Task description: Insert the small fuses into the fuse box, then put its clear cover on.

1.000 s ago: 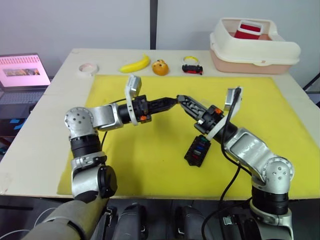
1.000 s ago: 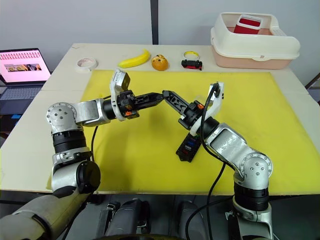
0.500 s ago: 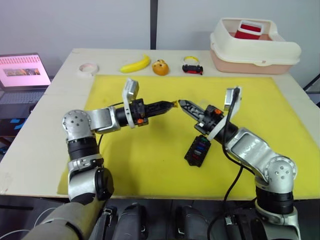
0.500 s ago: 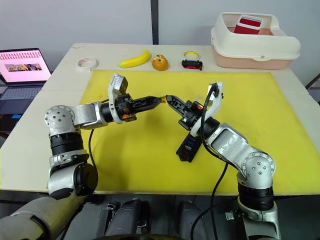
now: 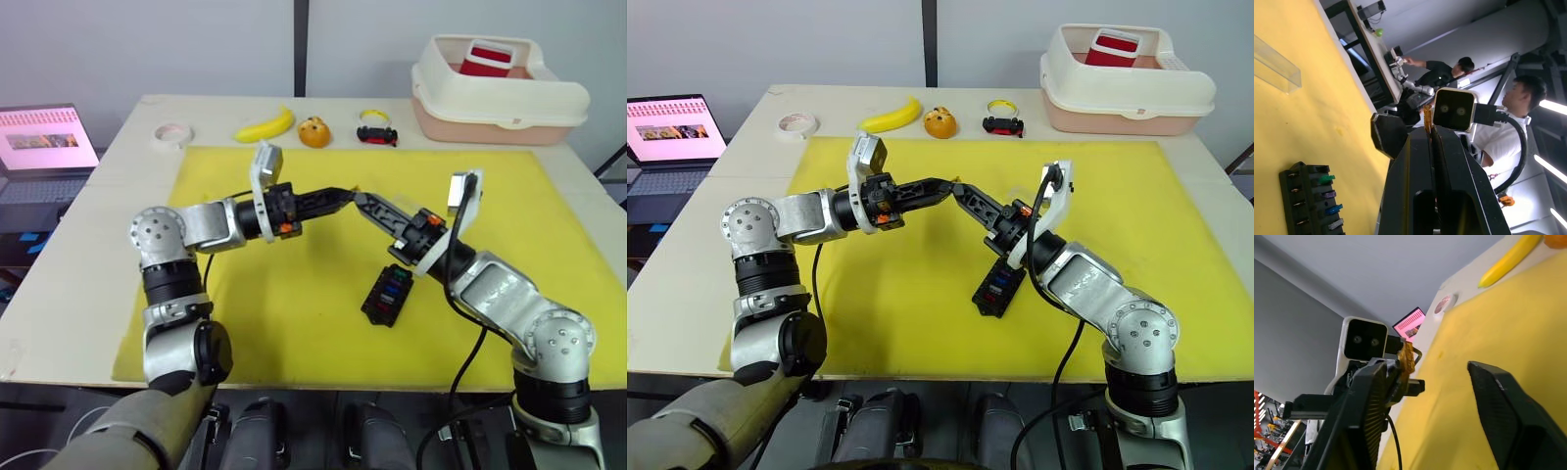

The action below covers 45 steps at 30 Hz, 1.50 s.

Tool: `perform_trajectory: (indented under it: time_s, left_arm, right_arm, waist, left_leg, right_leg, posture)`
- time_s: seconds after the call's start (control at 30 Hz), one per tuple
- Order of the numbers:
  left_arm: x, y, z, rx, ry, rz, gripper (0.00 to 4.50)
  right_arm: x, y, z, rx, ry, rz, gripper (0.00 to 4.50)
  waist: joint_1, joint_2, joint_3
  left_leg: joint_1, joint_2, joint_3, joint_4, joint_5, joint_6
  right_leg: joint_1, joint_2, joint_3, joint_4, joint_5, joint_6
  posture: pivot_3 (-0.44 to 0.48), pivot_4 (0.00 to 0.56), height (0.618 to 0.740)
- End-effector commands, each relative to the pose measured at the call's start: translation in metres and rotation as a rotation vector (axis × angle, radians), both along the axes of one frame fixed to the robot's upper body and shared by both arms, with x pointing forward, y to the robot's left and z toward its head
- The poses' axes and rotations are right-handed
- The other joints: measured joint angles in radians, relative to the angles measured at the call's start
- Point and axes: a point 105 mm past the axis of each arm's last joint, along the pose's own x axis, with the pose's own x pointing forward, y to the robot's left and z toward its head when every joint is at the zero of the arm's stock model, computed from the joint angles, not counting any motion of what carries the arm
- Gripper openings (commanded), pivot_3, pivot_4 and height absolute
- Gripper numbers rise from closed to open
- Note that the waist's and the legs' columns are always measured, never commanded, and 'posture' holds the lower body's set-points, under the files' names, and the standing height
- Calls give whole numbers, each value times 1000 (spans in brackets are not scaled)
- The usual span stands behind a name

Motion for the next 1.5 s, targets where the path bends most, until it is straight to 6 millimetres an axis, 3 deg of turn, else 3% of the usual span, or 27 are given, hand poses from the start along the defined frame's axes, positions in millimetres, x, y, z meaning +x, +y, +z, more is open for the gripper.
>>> perform_trajectory:
  time_s: [0.03, 0.4, 0.5, 0.6, 0.63, 1.17, 1.27, 1.43, 1.5]
  left_arm:
    - [-8, -5, 14, -30, -55, -40, 0]
    - [-12, -8, 14, -28, -58, -47, 0]
    - [-11, -8, 15, -28, -57, -44, 0]
    - [-9, -7, 15, -26, -52, -40, 0]
    - [-9, -7, 15, -26, -51, -39, 0]
    - [-7, 0, 8, -19, -42, -24, 0]
    - [-15, 8, 8, 32, -97, -45, 904]
    - [-30, 26, 4, 223, -343, -88, 3396]
    - [-34, 30, -4, 313, -517, -133, 3396]
  right_arm:
    - [-5, 3, 6, 17, -27, 15, 2549]
    - [-5, 3, 13, 49, -39, 25, 2549]
    - [-5, 4, 14, 54, -40, 28, 1732]
    - [-6, 5, 15, 55, -43, 35, 244]
    - [-7, 5, 15, 56, -43, 37, 56]
    - [-13, 6, 20, 54, -58, 71, 56]
    - [-14, 3, 22, 33, -72, 67, 0]
    - [-18, -19, 25, -151, -140, 57, 0]
    - [-19, -35, 23, -274, -164, 50, 0]
  waist:
    - [1, 0, 0]
    - [0, 0, 0]
    - [1, 0, 0]
    - [0, 0, 0]
    - [0, 0, 0]
    - [1, 0, 0]
    - [-1, 0, 0]
    - [-2, 0, 0]
    - [3, 1, 0]
  left_leg:
    - [0, 0, 0, 0, 0, 0]
    - [0, 0, 0, 0, 0, 0]
    - [0, 0, 0, 0, 0, 0]
    - [0, 0, 0, 0, 0, 0]
    - [0, 0, 0, 0, 0, 0]
    - [0, 0, 0, 0, 0, 0]
    - [0, 0, 0, 0, 0, 0]
    - [0, 0, 1, -3, 0, 0]
    - [0, -1, 2, -4, 0, 0]
  right_leg:
    - [0, 0, 0, 0, 0, 0]
    - [0, 0, 0, 0, 0, 0]
    - [0, 0, 0, 0, 0, 0]
    - [0, 0, 0, 0, 0, 0]
    - [0, 0, 0, 0, 0, 0]
    - [0, 0, 0, 0, 0, 0]
    - [0, 0, 0, 0, 0, 0]
    - [-1, 0, 0, -1, 0, 0]
    - [-1, 0, 0, -2, 0, -1]
  posture:
    - [0, 150, 740]
    - [0, 150, 740]
    - [0, 150, 740]
    - [0, 150, 740]
    - [0, 150, 740]
    - [0, 150, 740]
    - [0, 150, 740]
    - [0, 150, 740]
    - [0, 150, 740]
